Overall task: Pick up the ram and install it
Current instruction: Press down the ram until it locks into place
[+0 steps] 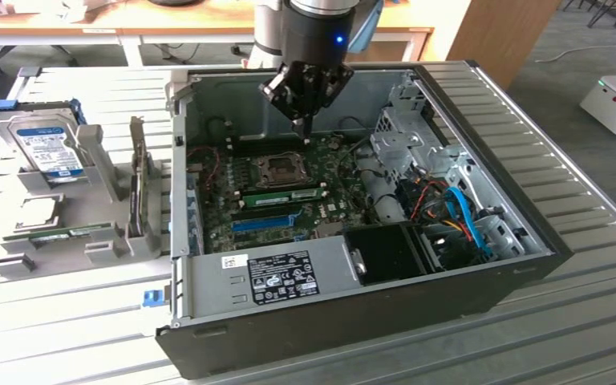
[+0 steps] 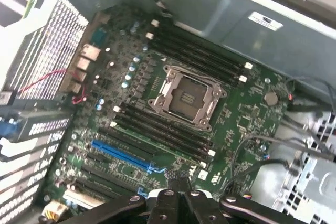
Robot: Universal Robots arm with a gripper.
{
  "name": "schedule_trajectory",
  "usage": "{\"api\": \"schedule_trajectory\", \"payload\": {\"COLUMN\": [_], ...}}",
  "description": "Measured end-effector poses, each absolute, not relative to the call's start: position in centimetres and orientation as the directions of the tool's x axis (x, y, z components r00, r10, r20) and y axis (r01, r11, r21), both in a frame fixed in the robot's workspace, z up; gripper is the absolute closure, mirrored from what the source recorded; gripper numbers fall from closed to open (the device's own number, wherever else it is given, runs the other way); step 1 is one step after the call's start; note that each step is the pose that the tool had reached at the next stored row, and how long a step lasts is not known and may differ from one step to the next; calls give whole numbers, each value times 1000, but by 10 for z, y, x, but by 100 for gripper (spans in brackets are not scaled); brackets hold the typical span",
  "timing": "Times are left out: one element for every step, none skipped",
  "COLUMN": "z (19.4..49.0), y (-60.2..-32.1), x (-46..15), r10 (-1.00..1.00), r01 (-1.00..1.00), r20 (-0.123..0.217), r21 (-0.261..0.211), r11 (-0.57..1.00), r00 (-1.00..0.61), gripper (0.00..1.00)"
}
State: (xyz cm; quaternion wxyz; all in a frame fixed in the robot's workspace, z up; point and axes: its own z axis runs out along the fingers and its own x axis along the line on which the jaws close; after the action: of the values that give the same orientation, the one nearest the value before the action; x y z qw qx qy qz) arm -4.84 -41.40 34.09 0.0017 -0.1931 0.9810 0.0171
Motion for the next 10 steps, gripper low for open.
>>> {"api": "schedule_trajectory", "payload": {"z": [341, 341, 340, 340, 340, 340, 340, 340, 339, 339], "y": [-414, -414, -414, -414, -414, -414, -414, -414, -414, -414], "x": [-48, -48, -49, -49, -49, -49, -49, -49, -49, -49], "r10": [-363, -347, -331, -315, -300, -284, -268, -253, -236, -221], "r01": [-363, -347, -331, -315, -300, -284, -269, -253, -236, -221], "r20": [-10, -10, -10, -10, -10, -10, -10, -10, -10, -10], "r21": [33, 33, 33, 33, 33, 33, 33, 33, 33, 33], "r11": [931, 937, 943, 948, 953, 958, 963, 967, 971, 975], "r00": [-932, -938, -944, -949, -954, -959, -963, -967, -972, -975], "gripper": [89, 89, 89, 89, 89, 89, 89, 89, 89, 89]}}
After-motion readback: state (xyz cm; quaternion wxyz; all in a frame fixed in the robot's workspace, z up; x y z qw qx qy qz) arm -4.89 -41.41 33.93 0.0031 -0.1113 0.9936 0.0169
